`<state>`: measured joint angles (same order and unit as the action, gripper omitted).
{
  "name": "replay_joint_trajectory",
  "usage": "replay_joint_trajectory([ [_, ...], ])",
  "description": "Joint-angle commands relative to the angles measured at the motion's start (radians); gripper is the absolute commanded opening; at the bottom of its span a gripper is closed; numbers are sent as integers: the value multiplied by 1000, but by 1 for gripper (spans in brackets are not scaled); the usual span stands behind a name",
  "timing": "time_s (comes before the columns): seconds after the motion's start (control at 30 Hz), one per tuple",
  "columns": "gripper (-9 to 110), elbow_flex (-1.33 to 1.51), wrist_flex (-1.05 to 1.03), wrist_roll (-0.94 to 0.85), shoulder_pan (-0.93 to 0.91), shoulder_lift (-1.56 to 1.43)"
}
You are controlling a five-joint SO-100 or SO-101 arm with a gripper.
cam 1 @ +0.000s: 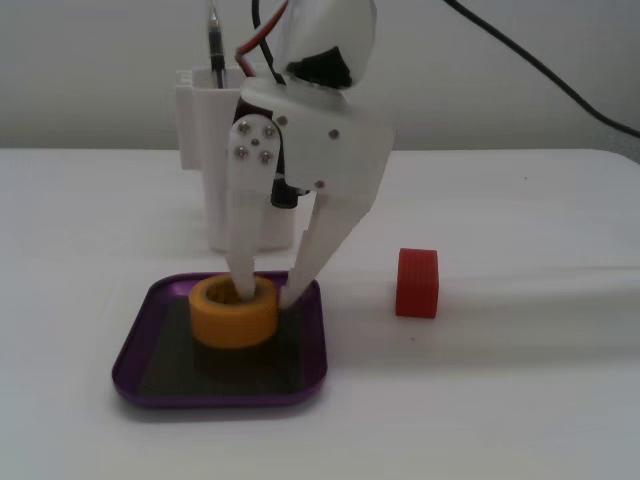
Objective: Grab up the yellow tape and put it in the box.
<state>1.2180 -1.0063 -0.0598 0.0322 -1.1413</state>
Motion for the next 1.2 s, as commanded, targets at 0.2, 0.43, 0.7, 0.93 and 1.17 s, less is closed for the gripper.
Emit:
replay_joint_trajectory([
  [0.2,11,-160,-204,-6,-21,-147],
  [0.43,11,-321,-477,-6,-12,-457],
  [0.7,11,-135,-632,6,-12,-850],
  [0.93,11,367,-624,11,-20,-1146],
  [1.17,11,879,-400,12,-26,-1456],
])
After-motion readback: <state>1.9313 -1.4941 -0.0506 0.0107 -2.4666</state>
